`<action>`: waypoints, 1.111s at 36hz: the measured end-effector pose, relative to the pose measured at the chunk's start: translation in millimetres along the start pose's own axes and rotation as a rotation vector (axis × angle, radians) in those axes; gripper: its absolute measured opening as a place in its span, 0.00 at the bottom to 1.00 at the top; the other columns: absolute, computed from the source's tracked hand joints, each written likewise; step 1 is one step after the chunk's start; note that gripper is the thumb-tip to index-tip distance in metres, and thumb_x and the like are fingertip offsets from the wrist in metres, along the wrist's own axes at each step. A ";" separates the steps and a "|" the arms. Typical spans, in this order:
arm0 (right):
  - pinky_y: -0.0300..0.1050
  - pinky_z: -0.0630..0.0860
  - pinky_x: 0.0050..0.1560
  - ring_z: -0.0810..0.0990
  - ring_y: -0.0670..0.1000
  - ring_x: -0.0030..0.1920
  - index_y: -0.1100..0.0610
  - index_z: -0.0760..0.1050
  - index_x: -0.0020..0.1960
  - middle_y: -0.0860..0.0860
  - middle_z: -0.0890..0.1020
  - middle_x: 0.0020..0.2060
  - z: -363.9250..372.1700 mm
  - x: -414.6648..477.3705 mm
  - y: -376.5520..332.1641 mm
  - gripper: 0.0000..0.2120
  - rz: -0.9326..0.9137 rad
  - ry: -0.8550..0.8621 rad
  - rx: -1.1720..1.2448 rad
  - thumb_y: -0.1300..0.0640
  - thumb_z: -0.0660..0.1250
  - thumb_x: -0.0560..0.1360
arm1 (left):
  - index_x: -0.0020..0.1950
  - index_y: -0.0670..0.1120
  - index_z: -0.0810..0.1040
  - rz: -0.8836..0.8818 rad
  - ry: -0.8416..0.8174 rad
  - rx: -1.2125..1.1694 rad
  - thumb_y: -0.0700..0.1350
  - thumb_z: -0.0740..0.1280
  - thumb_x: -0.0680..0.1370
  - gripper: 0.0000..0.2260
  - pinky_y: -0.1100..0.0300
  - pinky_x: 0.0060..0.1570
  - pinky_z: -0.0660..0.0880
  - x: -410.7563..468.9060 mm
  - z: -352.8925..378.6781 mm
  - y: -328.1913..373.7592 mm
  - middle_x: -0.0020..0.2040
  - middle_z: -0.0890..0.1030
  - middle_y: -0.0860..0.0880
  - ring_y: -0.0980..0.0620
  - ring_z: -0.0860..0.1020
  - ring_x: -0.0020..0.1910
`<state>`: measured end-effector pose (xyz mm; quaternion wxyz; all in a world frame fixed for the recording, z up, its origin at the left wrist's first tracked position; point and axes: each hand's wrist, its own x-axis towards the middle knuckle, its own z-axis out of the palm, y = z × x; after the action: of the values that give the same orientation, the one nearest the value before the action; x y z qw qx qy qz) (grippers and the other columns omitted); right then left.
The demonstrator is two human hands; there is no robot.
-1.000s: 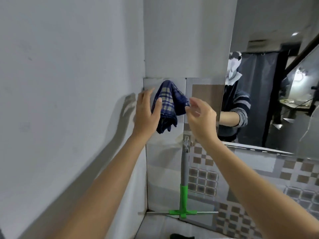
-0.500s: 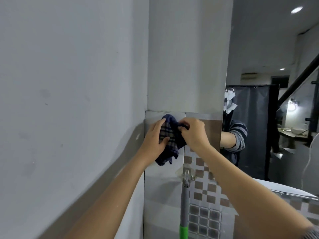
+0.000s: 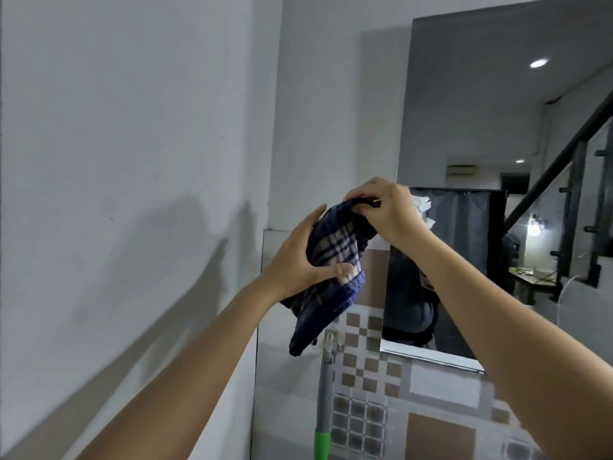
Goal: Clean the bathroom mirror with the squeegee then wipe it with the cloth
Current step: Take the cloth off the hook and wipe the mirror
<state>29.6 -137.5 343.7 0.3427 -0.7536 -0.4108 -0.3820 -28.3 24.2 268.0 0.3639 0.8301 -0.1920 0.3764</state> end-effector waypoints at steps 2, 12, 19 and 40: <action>0.52 0.76 0.54 0.79 0.50 0.49 0.50 0.83 0.45 0.46 0.80 0.44 -15.3 -15.8 2.6 0.09 0.018 -0.003 0.022 0.62 0.67 0.72 | 0.70 0.61 0.55 -0.012 -0.037 -0.058 0.60 0.74 0.63 0.42 0.54 0.62 0.71 -9.7 4.5 15.9 0.66 0.68 0.51 0.52 0.71 0.62; 0.30 0.73 0.52 0.79 0.48 0.47 0.59 0.83 0.46 0.50 0.81 0.44 -69.8 -88.9 20.2 0.11 0.089 -0.022 0.082 0.70 0.66 0.70 | 0.59 0.55 0.65 -0.070 -0.297 -0.329 0.46 0.76 0.66 0.28 0.55 0.53 0.78 -47.1 62.5 71.2 0.54 0.75 0.54 0.55 0.78 0.51; 0.32 0.75 0.52 0.80 0.49 0.49 0.60 0.82 0.47 0.54 0.83 0.48 -112.4 -113.2 36.0 0.13 0.149 -0.010 0.081 0.72 0.65 0.70 | 0.53 0.52 0.74 -0.085 -0.438 -0.298 0.45 0.71 0.72 0.12 0.54 0.56 0.76 -42.4 102.7 111.7 0.58 0.75 0.52 0.54 0.75 0.56; 0.47 0.81 0.47 0.82 0.51 0.50 0.48 0.65 0.67 0.55 0.81 0.51 -140.9 -260.2 59.9 0.20 0.608 -0.043 0.752 0.59 0.63 0.77 | 0.56 0.50 0.76 -0.244 -0.159 -0.934 0.35 0.66 0.72 0.15 0.63 0.54 0.76 -51.6 160.5 147.7 0.64 0.74 0.45 0.50 0.76 0.58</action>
<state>-55.5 -373.2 175.2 0.6788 -0.6712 -0.2886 -0.0740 -71.1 -191.3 223.9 0.7230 0.6207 -0.2688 0.1401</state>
